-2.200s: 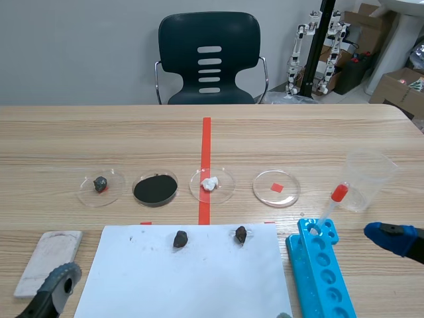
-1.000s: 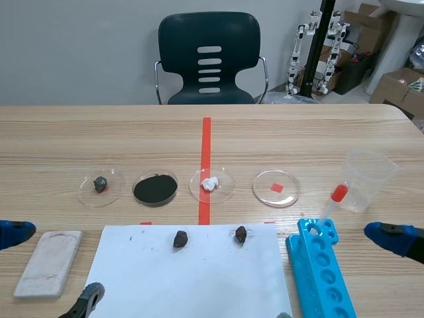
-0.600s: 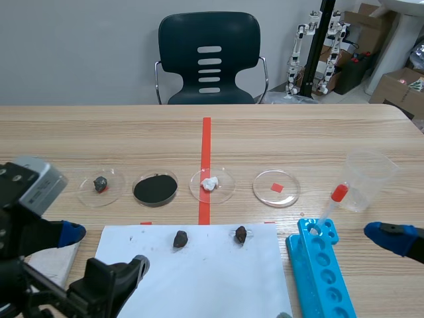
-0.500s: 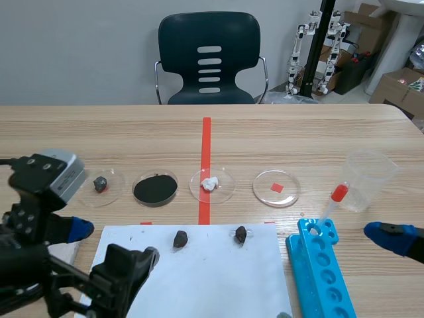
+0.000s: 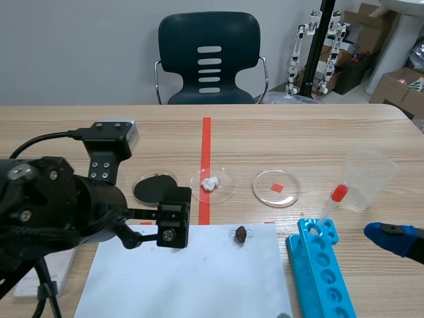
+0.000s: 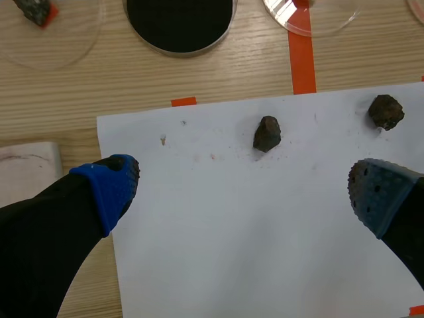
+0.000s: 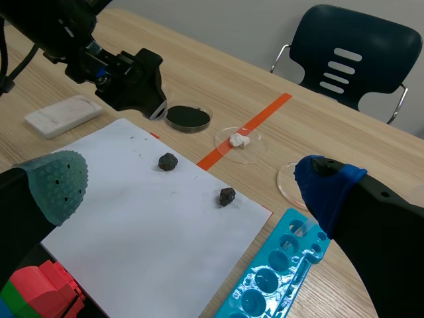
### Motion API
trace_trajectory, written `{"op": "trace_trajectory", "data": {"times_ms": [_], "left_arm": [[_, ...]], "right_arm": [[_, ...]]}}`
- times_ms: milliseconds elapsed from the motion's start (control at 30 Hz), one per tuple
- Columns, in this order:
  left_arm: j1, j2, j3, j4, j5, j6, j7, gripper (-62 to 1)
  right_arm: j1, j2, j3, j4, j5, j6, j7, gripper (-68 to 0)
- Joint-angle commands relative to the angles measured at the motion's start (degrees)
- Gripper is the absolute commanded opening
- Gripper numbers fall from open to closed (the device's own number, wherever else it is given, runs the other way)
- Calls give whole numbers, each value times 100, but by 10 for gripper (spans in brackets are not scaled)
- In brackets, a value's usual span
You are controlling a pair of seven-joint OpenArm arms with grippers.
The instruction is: Pick up the middle mineral with the left hand
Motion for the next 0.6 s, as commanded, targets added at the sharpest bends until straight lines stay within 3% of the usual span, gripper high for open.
{"op": "trace_trajectory", "data": {"times_ms": [0, 267, 567], "left_arm": [[-144, 109, 66, -131, 50, -13, 142, 14], [-918, 625, 275, -1130, 260, 538, 802, 14], [-1565, 1158, 363, -2170, 271, 544, 1001, 14]], "right_arm": [[22, 26, 15, 66, 66, -2, 105, 4], [22, 26, 15, 66, 66, -2, 105, 4], [22, 26, 15, 66, 66, -2, 105, 4]]}}
